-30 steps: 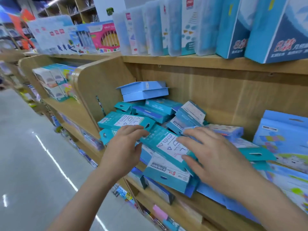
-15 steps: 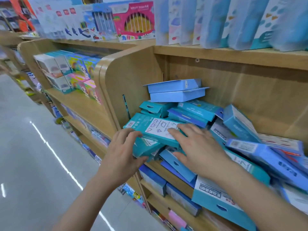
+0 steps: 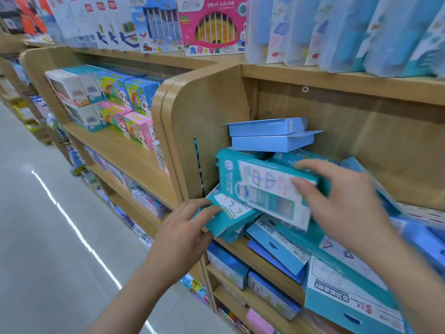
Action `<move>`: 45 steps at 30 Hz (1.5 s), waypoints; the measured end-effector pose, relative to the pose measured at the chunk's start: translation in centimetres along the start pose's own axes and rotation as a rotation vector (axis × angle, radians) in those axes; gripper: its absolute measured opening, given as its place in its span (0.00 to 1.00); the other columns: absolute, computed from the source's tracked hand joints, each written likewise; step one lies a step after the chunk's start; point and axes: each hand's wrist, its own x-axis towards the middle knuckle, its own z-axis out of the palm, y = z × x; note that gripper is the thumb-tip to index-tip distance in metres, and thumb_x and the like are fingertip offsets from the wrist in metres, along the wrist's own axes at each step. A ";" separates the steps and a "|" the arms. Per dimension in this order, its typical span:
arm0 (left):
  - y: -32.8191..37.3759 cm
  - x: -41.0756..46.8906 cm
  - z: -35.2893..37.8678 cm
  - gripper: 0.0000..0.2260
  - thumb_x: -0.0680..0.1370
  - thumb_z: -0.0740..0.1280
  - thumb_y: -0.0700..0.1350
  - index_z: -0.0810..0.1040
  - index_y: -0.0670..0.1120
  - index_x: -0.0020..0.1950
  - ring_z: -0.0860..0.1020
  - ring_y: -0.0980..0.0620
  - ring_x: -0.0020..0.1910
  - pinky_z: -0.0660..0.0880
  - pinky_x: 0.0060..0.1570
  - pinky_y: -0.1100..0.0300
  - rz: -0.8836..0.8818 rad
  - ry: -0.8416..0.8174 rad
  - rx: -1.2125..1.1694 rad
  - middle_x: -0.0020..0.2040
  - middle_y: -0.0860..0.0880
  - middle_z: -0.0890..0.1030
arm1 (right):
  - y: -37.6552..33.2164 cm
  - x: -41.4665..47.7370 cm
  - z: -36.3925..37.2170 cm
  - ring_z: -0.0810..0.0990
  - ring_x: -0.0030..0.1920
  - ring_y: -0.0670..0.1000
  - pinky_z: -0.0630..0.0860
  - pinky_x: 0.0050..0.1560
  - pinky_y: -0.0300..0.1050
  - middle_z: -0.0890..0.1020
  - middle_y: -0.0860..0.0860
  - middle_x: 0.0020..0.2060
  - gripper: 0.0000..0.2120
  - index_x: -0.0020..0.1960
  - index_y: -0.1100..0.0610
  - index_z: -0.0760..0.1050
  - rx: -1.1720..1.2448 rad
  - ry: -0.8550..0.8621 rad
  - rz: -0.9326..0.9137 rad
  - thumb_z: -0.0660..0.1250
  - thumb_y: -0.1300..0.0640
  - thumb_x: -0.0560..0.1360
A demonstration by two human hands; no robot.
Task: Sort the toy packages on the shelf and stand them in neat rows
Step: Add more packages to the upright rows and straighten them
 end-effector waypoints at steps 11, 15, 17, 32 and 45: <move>2.8 0.1 -2.2 0.38 0.69 0.73 0.43 0.58 0.54 0.74 0.59 0.57 0.74 0.60 0.70 0.64 0.102 0.094 -0.341 0.74 0.56 0.62 | 3.4 -2.9 -2.7 0.82 0.38 0.52 0.78 0.40 0.47 0.86 0.55 0.39 0.08 0.40 0.53 0.84 0.815 -0.115 0.576 0.69 0.54 0.64; 5.2 0.2 -2.8 0.33 0.69 0.71 0.51 0.63 0.56 0.72 0.59 0.57 0.74 0.60 0.69 0.65 0.053 0.071 -0.501 0.75 0.58 0.61 | 3.4 -3.4 -2.9 0.83 0.38 0.50 0.80 0.39 0.39 0.86 0.57 0.41 0.18 0.42 0.53 0.85 0.851 -0.213 0.466 0.77 0.43 0.58; 5.6 0.0 -2.9 0.32 0.69 0.72 0.53 0.65 0.57 0.71 0.58 0.56 0.75 0.63 0.69 0.60 0.086 0.025 -0.513 0.75 0.58 0.58 | 3.3 -3.5 -3.3 0.83 0.39 0.49 0.79 0.37 0.36 0.86 0.56 0.41 0.19 0.43 0.53 0.85 0.829 -0.275 0.407 0.76 0.42 0.59; 8.9 -2.1 -0.9 0.41 0.57 0.66 0.73 0.62 0.64 0.68 0.68 0.66 0.58 0.72 0.48 0.68 -0.226 0.091 -0.425 0.59 0.67 0.62 | 0.6 -5.3 -0.1 0.83 0.51 0.58 0.81 0.46 0.48 0.84 0.55 0.51 0.27 0.56 0.49 0.79 1.134 -0.222 0.366 0.76 0.39 0.60; 4.1 5.0 -0.2 0.37 0.69 0.63 0.69 0.55 0.58 0.73 0.65 0.47 0.65 0.67 0.62 0.51 -0.236 -0.315 0.217 0.68 0.48 0.67 | 3.0 -4.2 -0.5 0.84 0.31 0.49 0.77 0.25 0.42 0.85 0.51 0.33 0.06 0.50 0.49 0.76 0.819 0.071 0.536 0.66 0.55 0.73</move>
